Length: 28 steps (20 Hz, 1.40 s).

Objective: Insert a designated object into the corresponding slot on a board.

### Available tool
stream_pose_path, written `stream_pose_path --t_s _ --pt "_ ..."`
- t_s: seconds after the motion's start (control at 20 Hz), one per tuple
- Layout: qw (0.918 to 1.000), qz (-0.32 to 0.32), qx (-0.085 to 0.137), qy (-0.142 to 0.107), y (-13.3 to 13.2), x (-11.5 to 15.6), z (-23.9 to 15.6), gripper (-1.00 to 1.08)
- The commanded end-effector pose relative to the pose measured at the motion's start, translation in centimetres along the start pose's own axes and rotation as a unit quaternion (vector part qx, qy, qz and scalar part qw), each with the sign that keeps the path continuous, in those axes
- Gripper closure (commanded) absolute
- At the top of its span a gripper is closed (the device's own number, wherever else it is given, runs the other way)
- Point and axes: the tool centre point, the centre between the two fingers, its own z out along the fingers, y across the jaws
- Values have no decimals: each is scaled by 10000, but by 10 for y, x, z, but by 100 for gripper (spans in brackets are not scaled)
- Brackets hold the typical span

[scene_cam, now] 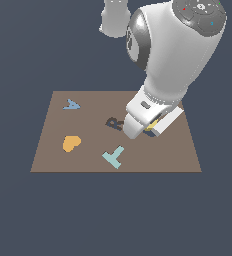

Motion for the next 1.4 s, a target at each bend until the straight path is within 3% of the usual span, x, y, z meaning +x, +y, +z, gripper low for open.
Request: stream_pose_path --t_s 0.0,0.5,1.1,1.15,1.35 --pt "9995 -319 -1 0 1 6 -1 108" --pt "9948 -1023 1 -3 2 18 -1 108" --pt "9940 -1089 -5 -1 2 19 9 108" --pt "9940 -1089 -5 -1 2 19 9 -92" --pt "9940 -1089 -5 -1 2 19 9 -92"
